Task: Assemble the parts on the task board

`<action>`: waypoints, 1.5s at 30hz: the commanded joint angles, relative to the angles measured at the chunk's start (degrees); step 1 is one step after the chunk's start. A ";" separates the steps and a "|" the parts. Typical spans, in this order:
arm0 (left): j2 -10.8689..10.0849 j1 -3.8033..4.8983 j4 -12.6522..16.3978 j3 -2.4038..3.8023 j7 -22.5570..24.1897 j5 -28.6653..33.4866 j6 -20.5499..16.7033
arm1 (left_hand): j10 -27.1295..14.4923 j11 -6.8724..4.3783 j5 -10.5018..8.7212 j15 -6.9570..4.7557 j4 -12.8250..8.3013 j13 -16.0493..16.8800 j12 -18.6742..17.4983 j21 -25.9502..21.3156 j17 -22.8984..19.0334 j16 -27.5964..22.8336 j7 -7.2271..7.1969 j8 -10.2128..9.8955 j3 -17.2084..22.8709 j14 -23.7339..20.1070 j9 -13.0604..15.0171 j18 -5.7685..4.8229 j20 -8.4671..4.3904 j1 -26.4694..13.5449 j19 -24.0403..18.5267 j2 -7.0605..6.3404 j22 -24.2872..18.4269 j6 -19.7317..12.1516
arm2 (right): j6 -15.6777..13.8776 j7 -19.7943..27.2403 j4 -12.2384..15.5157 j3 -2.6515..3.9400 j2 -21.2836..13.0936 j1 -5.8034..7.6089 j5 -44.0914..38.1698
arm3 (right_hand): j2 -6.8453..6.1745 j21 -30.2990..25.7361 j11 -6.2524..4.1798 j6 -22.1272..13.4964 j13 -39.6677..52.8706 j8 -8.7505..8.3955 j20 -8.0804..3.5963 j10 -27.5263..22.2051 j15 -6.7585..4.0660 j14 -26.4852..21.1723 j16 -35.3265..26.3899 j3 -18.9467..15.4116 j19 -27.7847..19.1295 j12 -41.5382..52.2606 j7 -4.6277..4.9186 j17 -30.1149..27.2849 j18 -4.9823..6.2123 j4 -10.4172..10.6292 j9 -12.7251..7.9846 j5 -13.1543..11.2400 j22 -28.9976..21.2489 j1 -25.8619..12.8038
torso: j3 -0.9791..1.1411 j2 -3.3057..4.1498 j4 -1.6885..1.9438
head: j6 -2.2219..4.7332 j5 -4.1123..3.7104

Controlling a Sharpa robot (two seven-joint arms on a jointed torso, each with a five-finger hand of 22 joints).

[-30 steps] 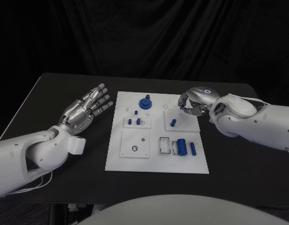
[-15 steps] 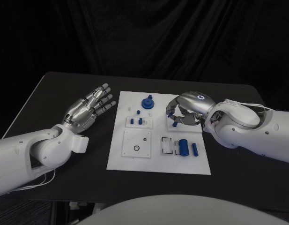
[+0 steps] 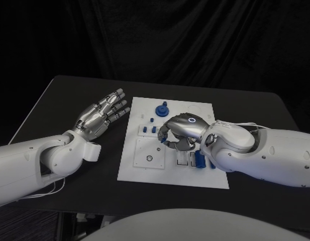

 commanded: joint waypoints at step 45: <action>0.87 -0.38 -0.35 0.06 -1.47 -0.11 1.10 | 0.20 -0.25 0.54 0.00 -0.44 0.05 0.19 0.29 0.04 0.31 0.51 0.25 0.20 0.03 0.09 0.44 0.43 0.76 0.13 0.05 0.12 0.20 | 2.57 -3.04 -4.59 0.03 3.69 -3.28 -4.33 | 0.38 -0.24 0.09 -0.33 -0.02 -0.48 0.20 0.20 0.03 0.43 0.57 0.06 0.19 -0.30 -0.09 0.49 0.04 -0.70 0.35 -0.52 3.89 0.31 | 0.01 0.12 -0.07 | -0.01 0.25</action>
